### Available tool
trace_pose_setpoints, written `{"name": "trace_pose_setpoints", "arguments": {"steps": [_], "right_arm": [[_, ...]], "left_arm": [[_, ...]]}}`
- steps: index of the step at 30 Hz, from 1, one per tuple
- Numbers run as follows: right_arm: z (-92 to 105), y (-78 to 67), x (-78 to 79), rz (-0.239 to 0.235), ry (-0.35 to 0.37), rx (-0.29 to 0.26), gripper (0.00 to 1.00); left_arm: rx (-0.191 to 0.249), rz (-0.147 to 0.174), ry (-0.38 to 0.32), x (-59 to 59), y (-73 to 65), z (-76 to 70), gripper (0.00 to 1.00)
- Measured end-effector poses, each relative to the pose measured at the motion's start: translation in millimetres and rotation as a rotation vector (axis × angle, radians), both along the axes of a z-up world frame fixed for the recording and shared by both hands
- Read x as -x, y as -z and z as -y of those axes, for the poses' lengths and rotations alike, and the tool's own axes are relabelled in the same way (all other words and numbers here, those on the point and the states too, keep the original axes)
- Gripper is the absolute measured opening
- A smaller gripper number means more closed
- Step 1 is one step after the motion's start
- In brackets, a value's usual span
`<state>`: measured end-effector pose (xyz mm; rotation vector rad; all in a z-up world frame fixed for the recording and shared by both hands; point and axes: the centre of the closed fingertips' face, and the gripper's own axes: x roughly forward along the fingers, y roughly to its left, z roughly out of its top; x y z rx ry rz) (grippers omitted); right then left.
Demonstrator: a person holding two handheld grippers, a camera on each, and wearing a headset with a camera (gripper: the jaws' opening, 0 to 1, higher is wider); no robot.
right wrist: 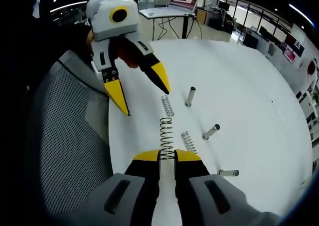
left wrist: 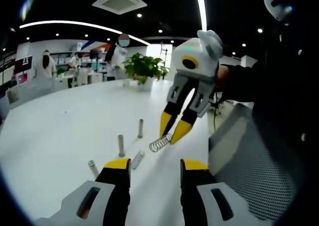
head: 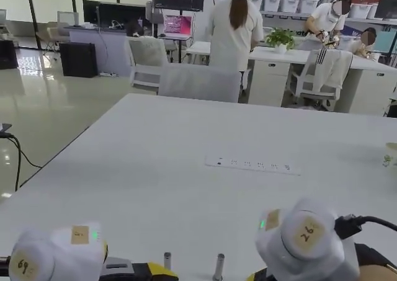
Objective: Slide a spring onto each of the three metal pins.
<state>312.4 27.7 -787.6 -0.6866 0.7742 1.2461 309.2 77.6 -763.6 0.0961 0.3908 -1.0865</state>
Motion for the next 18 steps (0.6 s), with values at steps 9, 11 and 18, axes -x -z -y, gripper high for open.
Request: {"name": "trace_pose_setpoints", "arguments": {"steps": [9, 11, 18], "right_arm": [[-5.0, -3.5, 5.5, 0.015, -0.037, -0.013, 0.08], [-5.6, -3.1, 7.0, 0.017, -0.045, -0.012, 0.08], [-10.0, -4.6, 11.0, 0.024, -0.078, -0.016, 0.08]], "left_arm": [[-0.02, 0.012, 0.047, 5.1, 3.7, 6.5, 0.24], [-0.022, 0.015, 0.052, 5.0, 3.5, 7.9, 0.23], [-0.03, 0.023, 0.079, 5.2, 3.6, 13.2, 0.2]]}}
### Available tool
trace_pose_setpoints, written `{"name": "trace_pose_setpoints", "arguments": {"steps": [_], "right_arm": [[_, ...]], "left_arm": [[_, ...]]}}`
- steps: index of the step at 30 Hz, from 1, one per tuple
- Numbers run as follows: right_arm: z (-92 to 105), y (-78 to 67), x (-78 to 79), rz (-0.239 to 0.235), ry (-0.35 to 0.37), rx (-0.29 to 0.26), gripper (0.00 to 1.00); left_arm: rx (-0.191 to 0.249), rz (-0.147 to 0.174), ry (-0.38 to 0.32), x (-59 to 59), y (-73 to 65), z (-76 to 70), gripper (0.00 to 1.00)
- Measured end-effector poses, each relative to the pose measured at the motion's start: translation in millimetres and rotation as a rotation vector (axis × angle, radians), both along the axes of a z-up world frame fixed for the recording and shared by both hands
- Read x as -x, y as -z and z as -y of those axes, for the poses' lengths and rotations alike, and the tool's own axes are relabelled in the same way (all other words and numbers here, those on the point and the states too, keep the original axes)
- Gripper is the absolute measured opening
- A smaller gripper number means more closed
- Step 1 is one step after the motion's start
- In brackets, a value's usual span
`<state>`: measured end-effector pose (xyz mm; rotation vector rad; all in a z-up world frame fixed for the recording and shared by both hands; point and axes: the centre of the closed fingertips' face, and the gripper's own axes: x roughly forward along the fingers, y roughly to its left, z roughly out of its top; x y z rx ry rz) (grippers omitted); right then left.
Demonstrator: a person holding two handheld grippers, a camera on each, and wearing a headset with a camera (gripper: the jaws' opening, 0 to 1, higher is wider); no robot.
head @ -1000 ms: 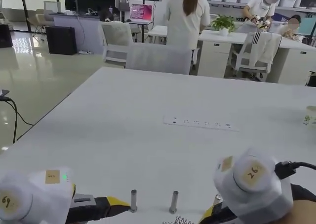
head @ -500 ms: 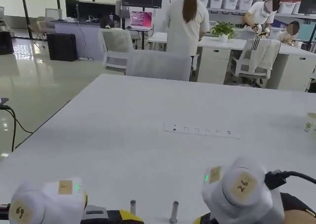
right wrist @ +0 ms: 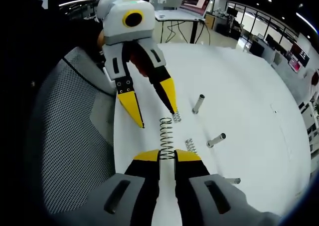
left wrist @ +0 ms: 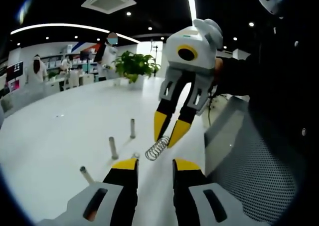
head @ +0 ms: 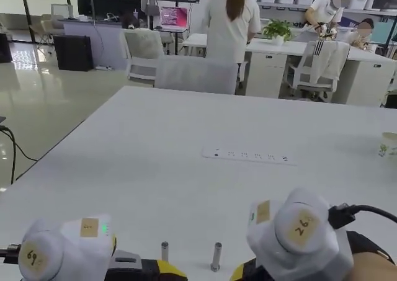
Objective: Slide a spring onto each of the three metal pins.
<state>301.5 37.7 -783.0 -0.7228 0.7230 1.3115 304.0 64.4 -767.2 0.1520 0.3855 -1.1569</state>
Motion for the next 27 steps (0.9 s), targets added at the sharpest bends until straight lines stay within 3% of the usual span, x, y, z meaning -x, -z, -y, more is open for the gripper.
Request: {"name": "trace_pose_setpoints", "arguments": {"steps": [27], "right_arm": [[-6.1, -1.7, 4.9, 0.051, -0.092, -0.002, 0.08]], "left_arm": [[0.029, -0.002, 0.02, 1.1, -5.1, 3.5, 0.06]]}}
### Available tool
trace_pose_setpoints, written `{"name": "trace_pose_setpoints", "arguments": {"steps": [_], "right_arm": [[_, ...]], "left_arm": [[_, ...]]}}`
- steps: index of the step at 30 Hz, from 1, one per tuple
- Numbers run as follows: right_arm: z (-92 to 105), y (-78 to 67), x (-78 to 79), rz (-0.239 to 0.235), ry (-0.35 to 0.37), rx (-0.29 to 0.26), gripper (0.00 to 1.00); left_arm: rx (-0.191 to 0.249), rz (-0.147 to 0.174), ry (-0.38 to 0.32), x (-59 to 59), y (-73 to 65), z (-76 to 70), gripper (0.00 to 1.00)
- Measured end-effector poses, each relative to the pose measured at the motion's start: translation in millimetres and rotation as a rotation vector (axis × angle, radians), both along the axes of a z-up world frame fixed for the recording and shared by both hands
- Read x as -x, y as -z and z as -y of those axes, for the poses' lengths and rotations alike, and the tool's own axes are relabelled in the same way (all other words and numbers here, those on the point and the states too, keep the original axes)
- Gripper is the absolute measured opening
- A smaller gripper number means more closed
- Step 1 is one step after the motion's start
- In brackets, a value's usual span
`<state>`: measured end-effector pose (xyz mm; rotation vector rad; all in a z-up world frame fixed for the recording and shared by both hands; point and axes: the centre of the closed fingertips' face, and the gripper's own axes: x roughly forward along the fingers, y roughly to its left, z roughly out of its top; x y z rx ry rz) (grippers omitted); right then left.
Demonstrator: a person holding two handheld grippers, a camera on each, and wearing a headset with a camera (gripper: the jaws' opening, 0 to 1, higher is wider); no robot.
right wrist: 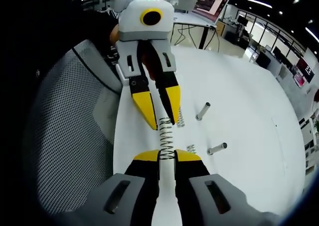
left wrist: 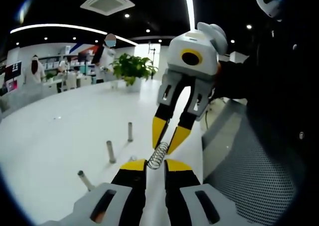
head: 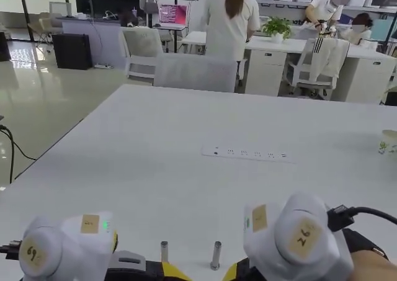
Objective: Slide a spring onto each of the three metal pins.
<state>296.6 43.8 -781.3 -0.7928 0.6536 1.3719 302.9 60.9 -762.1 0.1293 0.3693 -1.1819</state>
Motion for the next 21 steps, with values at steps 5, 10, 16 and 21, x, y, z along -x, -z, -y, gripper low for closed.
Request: {"name": "trace_pose_setpoints", "arguments": {"steps": [5, 10, 16, 21], "right_arm": [[0.6, -1.1, 2.2, 0.003, -0.011, 0.008, 0.08], [1.2, -3.7, 4.0, -0.004, -0.018, 0.007, 0.08], [4.8, -6.2, 8.7, -0.014, -0.058, 0.028, 0.08], [9.6, -4.6, 14.8, -0.03, -0.105, 0.099, 0.07]], "left_arm": [[-0.009, 0.006, 0.008, 1.5, 0.9, -0.4, 0.04], [-0.016, 0.014, 0.021, 3.3, 1.7, 0.5, 0.04], [-0.043, 0.03, 0.064, 10.2, 3.8, 5.0, 0.04], [-0.108, 0.061, 0.118, 16.9, 9.5, 10.9, 0.03]]}}
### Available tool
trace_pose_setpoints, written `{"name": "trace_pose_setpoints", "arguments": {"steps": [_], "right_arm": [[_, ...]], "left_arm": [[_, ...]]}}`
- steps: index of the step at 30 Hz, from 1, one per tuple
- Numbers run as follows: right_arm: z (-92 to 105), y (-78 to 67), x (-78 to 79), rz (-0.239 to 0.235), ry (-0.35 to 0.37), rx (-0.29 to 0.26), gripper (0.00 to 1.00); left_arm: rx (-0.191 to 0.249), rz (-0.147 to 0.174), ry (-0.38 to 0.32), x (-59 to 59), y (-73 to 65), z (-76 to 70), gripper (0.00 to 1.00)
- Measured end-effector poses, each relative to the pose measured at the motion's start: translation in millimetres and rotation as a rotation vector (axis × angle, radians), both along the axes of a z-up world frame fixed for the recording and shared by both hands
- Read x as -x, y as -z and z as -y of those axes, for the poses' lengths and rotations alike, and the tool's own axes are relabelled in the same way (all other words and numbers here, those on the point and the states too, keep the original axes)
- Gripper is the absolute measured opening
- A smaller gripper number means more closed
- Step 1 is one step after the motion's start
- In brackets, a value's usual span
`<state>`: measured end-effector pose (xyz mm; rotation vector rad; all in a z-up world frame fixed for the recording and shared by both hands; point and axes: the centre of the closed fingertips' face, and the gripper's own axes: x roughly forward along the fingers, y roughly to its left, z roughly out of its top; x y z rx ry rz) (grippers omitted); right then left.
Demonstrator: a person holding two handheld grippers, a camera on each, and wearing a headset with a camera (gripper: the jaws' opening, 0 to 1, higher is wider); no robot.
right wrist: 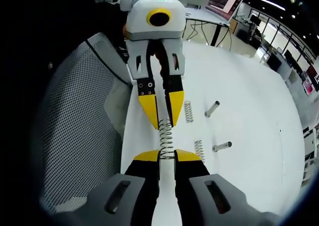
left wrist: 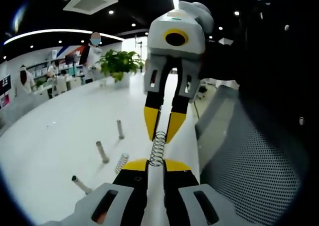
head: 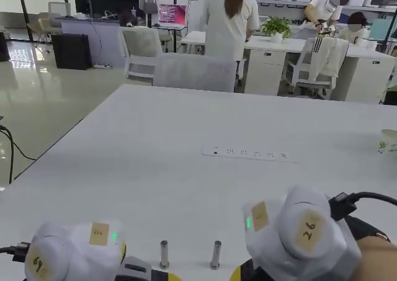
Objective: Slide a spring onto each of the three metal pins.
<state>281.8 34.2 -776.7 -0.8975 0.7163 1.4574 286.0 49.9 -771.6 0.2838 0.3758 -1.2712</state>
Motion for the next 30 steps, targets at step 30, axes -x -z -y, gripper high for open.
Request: {"name": "trace_pose_setpoints", "arguments": {"steps": [30], "right_arm": [[-19.1, -28.1, -1.4, -0.027, 0.046, -0.094, 0.07]], "left_arm": [[-0.084, 0.08, 0.025, -2.7, 4.5, 2.2, 0.03]]}}
